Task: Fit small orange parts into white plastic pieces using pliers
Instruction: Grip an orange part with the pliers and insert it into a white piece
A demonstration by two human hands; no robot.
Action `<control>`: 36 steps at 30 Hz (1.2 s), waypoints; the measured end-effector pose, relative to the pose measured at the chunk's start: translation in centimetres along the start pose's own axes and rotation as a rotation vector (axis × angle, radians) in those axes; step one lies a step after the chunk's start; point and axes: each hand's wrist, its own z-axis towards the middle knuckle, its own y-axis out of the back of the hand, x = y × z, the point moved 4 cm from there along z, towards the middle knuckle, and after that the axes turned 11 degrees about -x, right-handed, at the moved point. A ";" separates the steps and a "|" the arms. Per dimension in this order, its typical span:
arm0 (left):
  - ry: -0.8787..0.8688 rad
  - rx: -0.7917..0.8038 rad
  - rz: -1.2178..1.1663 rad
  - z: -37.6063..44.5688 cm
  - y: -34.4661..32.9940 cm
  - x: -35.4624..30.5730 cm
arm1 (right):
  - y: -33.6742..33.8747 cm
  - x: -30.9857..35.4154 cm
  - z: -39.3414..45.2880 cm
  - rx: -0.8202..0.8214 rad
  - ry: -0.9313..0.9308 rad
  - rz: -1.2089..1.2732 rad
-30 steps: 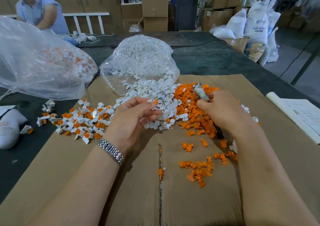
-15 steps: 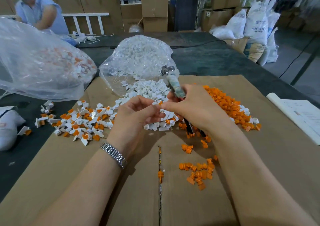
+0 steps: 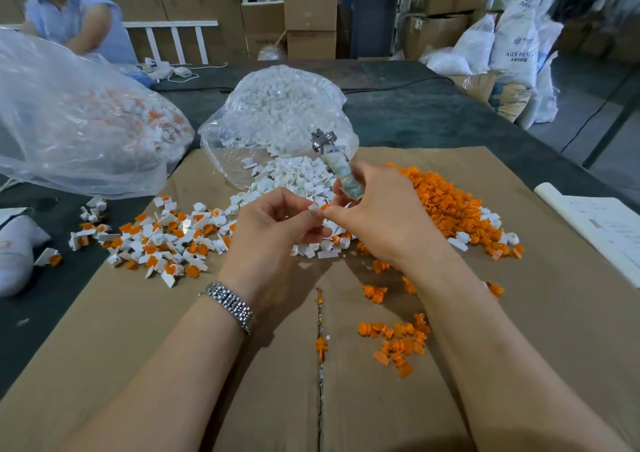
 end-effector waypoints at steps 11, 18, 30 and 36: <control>0.179 0.012 -0.316 1.2 1.2 -0.6 | 1.1 -1.4 -1.1 0.488 -0.517 0.488; 0.184 0.029 -0.335 1.5 1.7 -0.8 | 0.4 -0.1 -1.9 0.610 -0.378 0.315; 0.199 -0.029 -0.277 1.3 1.6 -0.7 | -0.5 0.6 -2.2 0.462 -0.175 0.081; 0.256 -0.057 -0.283 1.5 1.8 -0.2 | -1.1 1.1 -2.5 0.328 -0.108 -0.037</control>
